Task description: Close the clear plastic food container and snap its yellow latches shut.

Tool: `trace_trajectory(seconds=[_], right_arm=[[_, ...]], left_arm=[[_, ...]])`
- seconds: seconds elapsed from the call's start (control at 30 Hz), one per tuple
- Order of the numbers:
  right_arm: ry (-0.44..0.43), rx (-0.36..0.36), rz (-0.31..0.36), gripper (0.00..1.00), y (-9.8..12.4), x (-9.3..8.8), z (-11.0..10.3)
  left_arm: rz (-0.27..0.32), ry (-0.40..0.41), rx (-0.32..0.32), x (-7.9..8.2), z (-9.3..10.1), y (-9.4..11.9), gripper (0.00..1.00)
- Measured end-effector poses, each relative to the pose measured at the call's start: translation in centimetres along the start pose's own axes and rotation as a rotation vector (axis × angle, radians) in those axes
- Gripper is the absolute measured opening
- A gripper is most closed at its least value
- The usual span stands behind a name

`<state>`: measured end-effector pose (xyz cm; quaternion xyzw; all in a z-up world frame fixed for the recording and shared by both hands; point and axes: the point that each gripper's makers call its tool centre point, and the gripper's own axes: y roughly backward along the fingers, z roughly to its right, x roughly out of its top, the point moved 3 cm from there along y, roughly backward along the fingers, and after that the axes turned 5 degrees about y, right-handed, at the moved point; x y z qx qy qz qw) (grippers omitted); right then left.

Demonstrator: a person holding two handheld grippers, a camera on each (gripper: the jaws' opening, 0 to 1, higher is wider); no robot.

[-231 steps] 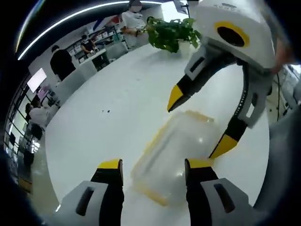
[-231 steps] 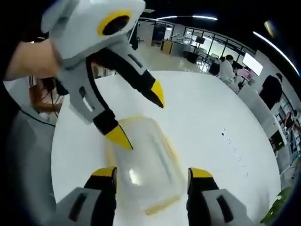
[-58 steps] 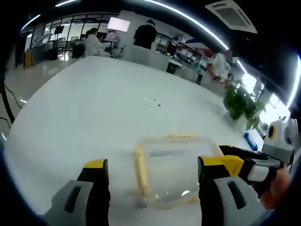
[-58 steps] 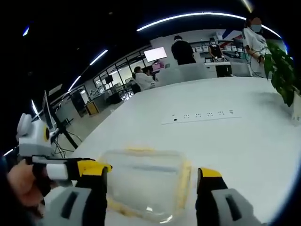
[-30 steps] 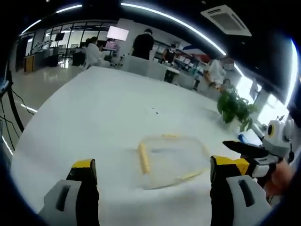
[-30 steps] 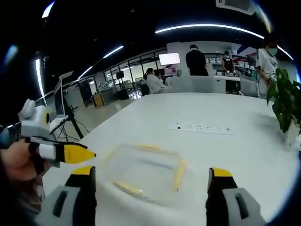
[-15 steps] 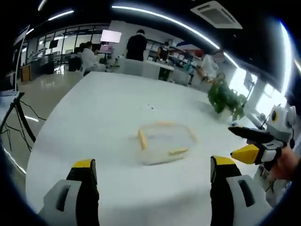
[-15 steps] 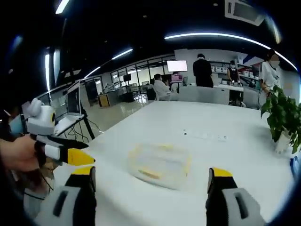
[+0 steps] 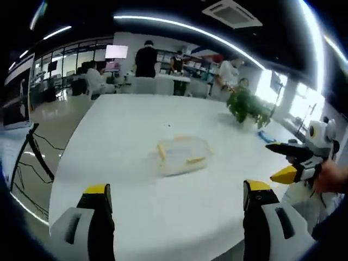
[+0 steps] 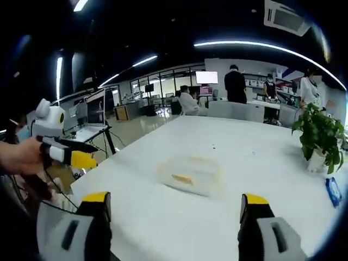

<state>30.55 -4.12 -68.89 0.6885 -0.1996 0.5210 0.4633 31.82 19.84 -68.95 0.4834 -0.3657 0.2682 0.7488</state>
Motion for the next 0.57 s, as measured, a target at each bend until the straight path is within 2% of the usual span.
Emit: trace_trajectory(seconds=[0.07,0.17,0.3,0.37,0.4,0.5,0.57], right_arm=[[0.001,-0.016,0.011,1.0,1.3,-0.5,0.1],[0.028,-0.04,0.019,1.0,2.9,-1.2,0.3],[0.054,-0.052,0.025,1.0,4.7,-2.4,0.7],[0.052,-0.056,0.021,1.0,5.4,-3.4,1.1],[0.045,-0.058,0.015,1.0,5.7,-3.9,1.2],[0.027,-0.068,0.003,1.0,6.9,-5.3,1.6],[0.025,-0.074,-0.004,1.0,7.7,-6.1,1.8]], left_arm=[[0.023,0.025,-0.017,-0.4,-0.2,1.2,0.99],[0.019,0.032,-0.008,-1.4,-0.6,2.4,0.99],[0.015,0.017,-0.009,-2.9,-0.7,3.5,0.99],[0.05,-0.035,-0.016,-3.3,-0.7,3.9,0.98],[0.044,-0.051,-0.016,-3.7,-0.7,4.2,0.97],[0.041,-0.028,-0.028,-5.0,-0.5,5.0,0.99],[0.017,-0.061,-0.018,-5.8,-0.3,5.4,0.99]])
